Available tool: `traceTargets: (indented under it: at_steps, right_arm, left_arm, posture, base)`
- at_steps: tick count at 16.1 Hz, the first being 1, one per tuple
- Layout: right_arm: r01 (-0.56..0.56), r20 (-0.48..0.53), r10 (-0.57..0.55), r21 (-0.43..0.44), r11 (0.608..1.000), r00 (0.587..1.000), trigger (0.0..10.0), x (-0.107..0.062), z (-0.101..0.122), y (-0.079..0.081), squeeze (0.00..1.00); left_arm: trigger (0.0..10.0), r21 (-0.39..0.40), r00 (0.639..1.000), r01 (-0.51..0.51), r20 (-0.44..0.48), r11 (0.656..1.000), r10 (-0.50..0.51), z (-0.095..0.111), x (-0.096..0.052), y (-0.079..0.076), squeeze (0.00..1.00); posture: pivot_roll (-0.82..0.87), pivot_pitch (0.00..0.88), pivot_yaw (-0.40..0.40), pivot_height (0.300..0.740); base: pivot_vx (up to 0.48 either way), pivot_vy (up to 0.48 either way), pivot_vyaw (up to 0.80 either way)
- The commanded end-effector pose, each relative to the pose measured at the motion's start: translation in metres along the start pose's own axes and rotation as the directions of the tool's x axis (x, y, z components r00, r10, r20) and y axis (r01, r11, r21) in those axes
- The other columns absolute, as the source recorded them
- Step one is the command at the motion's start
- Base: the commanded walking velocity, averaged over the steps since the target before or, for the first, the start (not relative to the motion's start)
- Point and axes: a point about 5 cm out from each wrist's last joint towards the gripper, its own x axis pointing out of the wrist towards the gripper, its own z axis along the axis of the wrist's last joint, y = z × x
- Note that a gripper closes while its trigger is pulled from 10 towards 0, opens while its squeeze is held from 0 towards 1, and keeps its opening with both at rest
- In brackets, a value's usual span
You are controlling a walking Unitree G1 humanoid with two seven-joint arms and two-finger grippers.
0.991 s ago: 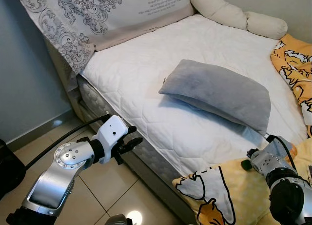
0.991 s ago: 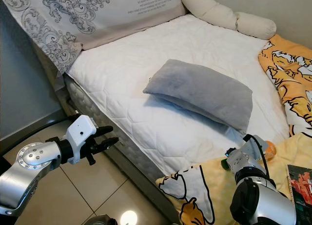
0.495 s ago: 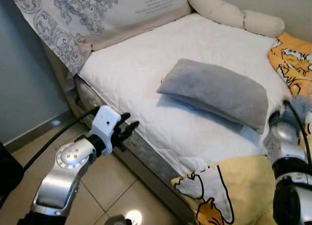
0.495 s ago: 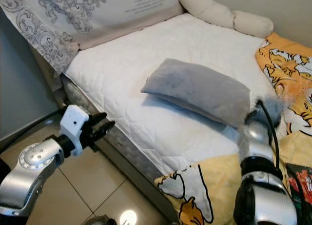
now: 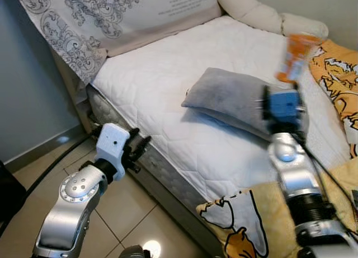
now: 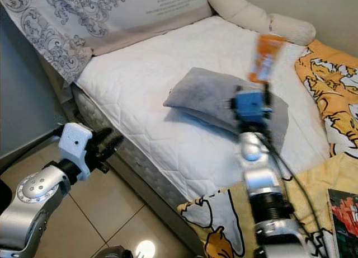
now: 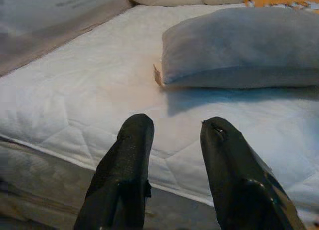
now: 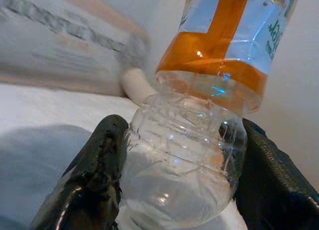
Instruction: Clean up the room
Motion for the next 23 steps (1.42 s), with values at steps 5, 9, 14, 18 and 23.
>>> traceTargets:
  at_steps: [5,9,14,18,23]
  right_arm:
    - [-0.34,-0.063,0.409,0.449,0.826,0.91,10.0,-0.04,-0.009,0.039,0.0]
    - [-0.392,-0.062,0.481,0.495,0.776,0.875,10.0,-0.052,-0.008,0.049,0.0]
    - [-0.393,-0.134,0.505,0.472,0.789,0.853,10.0,-0.056,-0.021,0.044,0.0]
    - [-0.317,-0.205,0.502,0.566,0.761,0.84,10.0,-0.064,-0.029,0.047,0.0]
    - [-0.175,-0.287,0.444,0.639,0.749,0.849,10.0,-0.061,-0.038,0.041,0.0]
  left_arm:
    - [10.0,0.021,0.974,-0.223,0.046,0.975,0.222,0.007,0.003,0.011,0.0]
    - [10.0,0.022,0.965,-0.262,0.012,0.965,0.262,-0.001,0.002,0.008,0.0]
    - [10.0,0.049,0.956,-0.277,-0.083,0.96,0.28,-0.022,0.002,0.007,0.0]
    - [10.0,0.069,0.962,-0.257,-0.078,0.964,0.262,-0.017,0.009,0.008,0.0]
    - [10.0,0.039,0.969,-0.245,-0.033,0.969,0.246,-0.007,0.017,0.008,0.0]
  posture:
    - [0.1,0.0,-0.058,0.74]
    - [0.1,0.0,-0.043,0.74]
    - [0.11,0.0,-0.019,0.74]
    - [0.1,0.0,-0.011,0.74]
    - [0.06,0.0,0.028,0.74]
  base:
    - [0.0,0.0,0.16]
    - [0.0,0.0,0.8]
    - [0.0,0.0,0.8]
    - [0.0,0.0,0.8]
    - [0.0,0.0,0.47]
